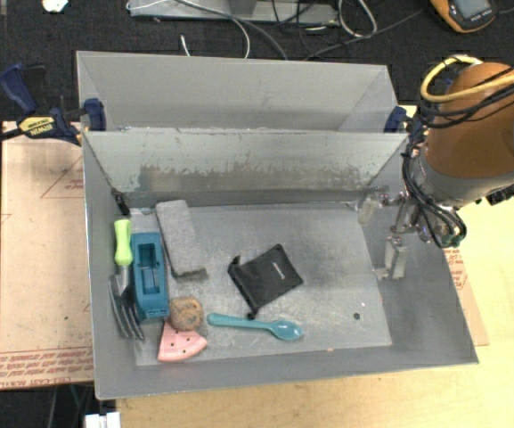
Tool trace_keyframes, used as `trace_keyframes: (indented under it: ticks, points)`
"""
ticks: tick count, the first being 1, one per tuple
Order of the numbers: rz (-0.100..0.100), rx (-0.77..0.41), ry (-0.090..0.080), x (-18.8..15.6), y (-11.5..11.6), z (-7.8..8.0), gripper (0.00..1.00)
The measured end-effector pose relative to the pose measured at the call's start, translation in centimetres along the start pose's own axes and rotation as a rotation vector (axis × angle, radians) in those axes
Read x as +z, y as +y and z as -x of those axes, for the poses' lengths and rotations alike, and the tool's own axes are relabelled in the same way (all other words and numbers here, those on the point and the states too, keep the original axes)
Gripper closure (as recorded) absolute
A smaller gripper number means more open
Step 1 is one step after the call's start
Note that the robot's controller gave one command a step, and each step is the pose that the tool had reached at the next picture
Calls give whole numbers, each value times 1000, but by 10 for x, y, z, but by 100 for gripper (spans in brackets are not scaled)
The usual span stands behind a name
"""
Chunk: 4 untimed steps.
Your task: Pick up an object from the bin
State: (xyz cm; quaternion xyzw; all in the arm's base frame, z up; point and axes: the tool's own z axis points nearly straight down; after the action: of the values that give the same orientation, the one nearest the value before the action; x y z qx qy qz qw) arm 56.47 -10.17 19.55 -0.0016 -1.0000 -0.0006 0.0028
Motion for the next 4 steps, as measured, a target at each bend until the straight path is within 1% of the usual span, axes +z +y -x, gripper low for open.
trace_keyframes:
  ticks: [1,2,3,4]
  points:
    - [-1,-3,-7,-5,1,1,0]
    - [0,52,-10,54,37,-38,0]
    - [1,74,-3,98,56,-58,0]
    - [1,279,-7,99,106,-35,0]
